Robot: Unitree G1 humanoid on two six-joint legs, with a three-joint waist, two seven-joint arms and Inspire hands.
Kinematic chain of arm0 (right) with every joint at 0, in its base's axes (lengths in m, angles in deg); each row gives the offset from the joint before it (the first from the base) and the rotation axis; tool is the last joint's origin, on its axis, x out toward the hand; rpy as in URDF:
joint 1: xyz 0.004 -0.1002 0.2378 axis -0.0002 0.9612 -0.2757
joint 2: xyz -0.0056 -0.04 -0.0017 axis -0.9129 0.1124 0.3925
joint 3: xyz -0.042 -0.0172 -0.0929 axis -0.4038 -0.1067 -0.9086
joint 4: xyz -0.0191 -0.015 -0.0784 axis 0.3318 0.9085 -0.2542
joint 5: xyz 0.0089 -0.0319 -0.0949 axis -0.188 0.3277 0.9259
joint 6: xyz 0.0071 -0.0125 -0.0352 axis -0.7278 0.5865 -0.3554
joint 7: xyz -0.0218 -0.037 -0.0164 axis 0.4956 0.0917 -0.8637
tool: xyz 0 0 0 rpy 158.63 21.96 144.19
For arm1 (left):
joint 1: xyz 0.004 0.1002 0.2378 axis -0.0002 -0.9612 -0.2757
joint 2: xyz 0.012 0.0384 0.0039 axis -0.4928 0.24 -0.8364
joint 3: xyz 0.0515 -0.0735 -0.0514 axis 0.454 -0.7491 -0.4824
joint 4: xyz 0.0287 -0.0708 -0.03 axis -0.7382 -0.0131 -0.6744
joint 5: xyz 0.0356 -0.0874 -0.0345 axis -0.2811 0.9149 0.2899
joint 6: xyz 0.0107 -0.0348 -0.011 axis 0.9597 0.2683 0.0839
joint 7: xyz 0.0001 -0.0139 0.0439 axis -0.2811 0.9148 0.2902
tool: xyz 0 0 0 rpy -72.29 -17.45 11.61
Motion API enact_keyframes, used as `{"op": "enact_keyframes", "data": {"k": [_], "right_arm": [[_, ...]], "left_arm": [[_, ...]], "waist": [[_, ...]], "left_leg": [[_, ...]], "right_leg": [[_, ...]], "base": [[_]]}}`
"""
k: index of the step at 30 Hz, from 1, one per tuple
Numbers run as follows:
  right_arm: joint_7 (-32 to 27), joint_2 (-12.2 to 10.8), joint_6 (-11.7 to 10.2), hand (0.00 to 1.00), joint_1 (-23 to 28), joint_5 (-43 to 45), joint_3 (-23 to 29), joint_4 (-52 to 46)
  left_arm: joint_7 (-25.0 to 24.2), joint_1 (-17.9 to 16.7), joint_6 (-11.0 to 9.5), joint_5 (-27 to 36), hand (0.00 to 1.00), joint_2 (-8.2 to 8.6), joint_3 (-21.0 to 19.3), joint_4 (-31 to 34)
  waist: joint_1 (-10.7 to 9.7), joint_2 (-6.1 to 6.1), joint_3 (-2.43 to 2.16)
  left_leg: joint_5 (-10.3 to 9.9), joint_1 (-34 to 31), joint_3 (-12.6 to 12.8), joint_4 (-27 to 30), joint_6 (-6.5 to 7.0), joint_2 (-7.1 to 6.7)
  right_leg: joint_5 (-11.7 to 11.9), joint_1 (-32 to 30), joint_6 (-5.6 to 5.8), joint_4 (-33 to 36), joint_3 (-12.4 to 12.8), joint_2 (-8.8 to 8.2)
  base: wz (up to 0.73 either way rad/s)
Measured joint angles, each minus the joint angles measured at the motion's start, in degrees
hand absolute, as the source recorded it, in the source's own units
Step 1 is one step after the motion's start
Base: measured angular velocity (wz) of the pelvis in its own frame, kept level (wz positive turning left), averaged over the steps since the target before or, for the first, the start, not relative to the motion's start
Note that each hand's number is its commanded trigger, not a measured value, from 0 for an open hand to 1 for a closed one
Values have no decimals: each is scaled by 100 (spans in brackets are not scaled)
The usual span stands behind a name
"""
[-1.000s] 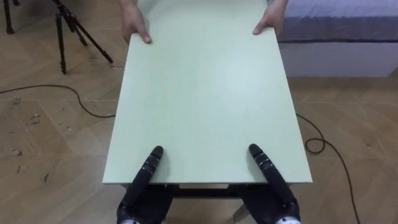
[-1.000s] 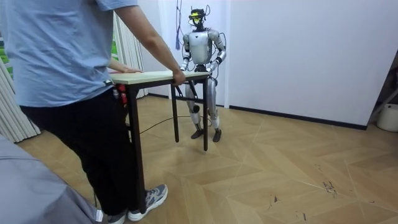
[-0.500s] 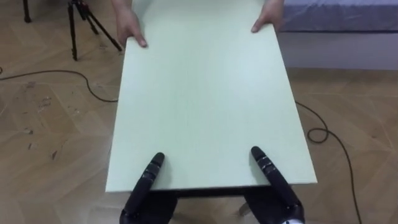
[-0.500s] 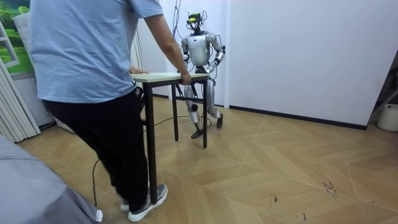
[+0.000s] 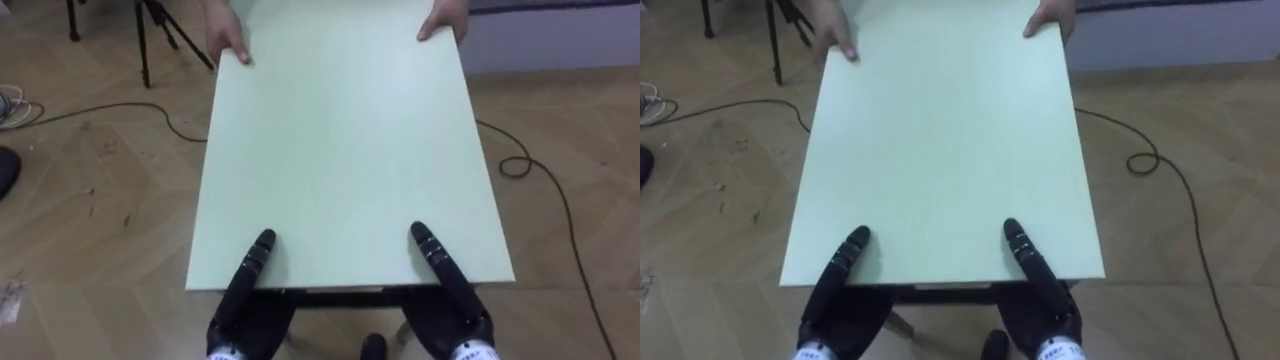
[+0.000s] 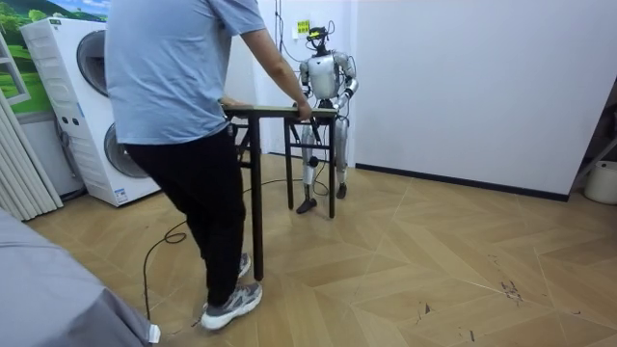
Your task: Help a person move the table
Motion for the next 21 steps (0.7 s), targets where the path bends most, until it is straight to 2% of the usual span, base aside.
{"op": "enact_keyframes", "data": {"k": [1, 2, 3, 4, 5, 6, 7, 8, 9, 10, 11, 12, 13, 14, 15, 17, 19, 20, 21], "right_arm": [[32, -9, -7, 100, 80, -9, 13, -2], [118, -25, -75, 100, 222, -55, 16, -11], [216, -24, -178, 100, 360, -109, -12, -25], [236, -26, -242, 100, 426, -122, -56, -65], [236, -23, -342, 100, 408, -118, -136, -108], [230, 110, -326, 100, 265, -140, -144, -105], [199, 205, -270, 100, 154, -175, -151, -103], [89, 282, -165, 100, -73, -258, -196, -56], [65, 261, -170, 100, -44, -276, -192, -61], [63, 194, -231, 100, 85, -306, -190, -70], [65, 163, -267, 100, 117, -306, -195, -69], [74, 155, -284, 100, 116, -303, -201, -69], [106, 157, -321, 100, 106, -295, -208, -78], [162, 175, -317, 100, 56, -287, -194, -90], [233, 184, -301, 100, 41, -284, -157, -92], [281, 126, -295, 100, 68, -291, -133, -91], [281, 66, -248, 100, 66, -270, -88, -91], [280, 25, -237, 100, 64, -248, -80, -91], [286, -38, -248, 100, 60, -215, -40, -91]], "left_arm": [[1, -2, 33, -5, 100, -28, 22, -7], [0, 4, 100, -78, 100, -86, 61, -4], [0, 3, 164, -117, 100, -100, 75, 6], [0, 3, 170, -121, 100, -120, 99, 23], [0, 30, 181, -118, 100, -181, 93, 76], [-1, 45, 185, -79, 100, -141, 94, 88], [-24, 23, 154, -32, 100, -109, 92, 93], [-48, -38, 82, 8, 100, -99, 48, 119], [-55, -37, 88, -3, 100, -122, 44, 118], [23, -7, 133, -100, 100, -119, 37, 116], [23, -18, 140, -156, 100, -151, 24, 144], [22, -19, 146, -148, 100, -175, 23, 158], [20, 0, 176, -118, 100, -186, 20, 173], [11, 4, 163, -132, 100, -146, -3, 225], [-19, 7, 138, -202, 100, -90, -21, 241], [-15, 14, 118, -280, 100, -109, -37, 295], [14, 15, 121, -299, 100, -135, -57, 336], [14, 23, 120, -304, 100, -150, -68, 349], [15, 76, 119, -351, 100, -160, -78, 352]], "waist": [[-25, -1, -4], [-62, 10, 3], [-103, -26, -9], [-108, -72, -17], [-122, -228, 55], [-65, -134, 0], [-6, -20, -61], [77, 76, -77], [-8, -12, -81], [-74, -148, -33], [-79, -310, -21], [-70, -341, -28], [-11, -411, -33], [70, -412, 43], [48, -326, 115], [6, -400, 138], [10, -458, 133], [41, -534, 116], [46, -614, 115]], "left_leg": [[34, 1, 138, -7, -24, 120], [122, -19, 431, -36, -106, 357], [185, -65, 692, -30, -174, 546], [198, -99, 786, 21, -214, 579], [182, -272, 669, 270, -280, 400], [231, -595, 341, 301, -129, 72], [305, -754, 293, 227, 39, -36], [469, -892, 87, 91, 208, -60], [551, -871, 70, 31, 254, -118], [688, -833, -34, -78, 303, -279], [785, -874, -46, -99, 306, -368], [822, -919, -44, -100, 313, -410], [887, -1004, 17, -92, 327, -442], [962, -1121, 60, -95, 319, -462], [1067, -1232, 26, -134, 328, -430], [1262, -1281, 25, -340, 335, -484], [1391, -1336, 54, -446, 381, -486], [1478, -1408, 92, -483, 395, -500], [1541, -1524, 174, -477, 440, -490]], "right_leg": [[-424, -4, -30, 567, 179, -77], [-1144, 115, 57, 1535, 459, -233], [-1706, 468, 176, 2096, 655, -458], [-1933, 654, 257, 2236, 770, -570], [-2138, 729, 463, 1995, 976, -538], [-2119, 589, 512, 1640, 915, -469], [-2083, 562, 500, 1329, 897, -365], [-1815, 457, 642, 1517, 934, -324], [-1864, 524, 608, 1994, 805, -516], [-1939, 800, 587, 2695, 609, -849], [-1864, 1119, 538, 3130, 555, -1020], [-1764, 1305, 509, 3269, 555, -1055], [-1544, 1658, 476, 3261, 569, -1044], [-1609, 1813, 538, 3007, 579, -1005], [-1625, 1782, 541, 2903, 554, -916], [-1637, 1653, 557, 2878, 568, -943], [-1734, 1618, 663, 2743, 609, -927], [-1907, 1638, 721, 2575, 721, -892], [-2142, 1679, 729, 2350, 776, -859]], "base": [[56], [77], [78], [50], [-19], [-57], [-108], [-60], [0], [58], [43], [0], [-26], [-19], [-7], [17], [-8], [-13], [-10]]}}
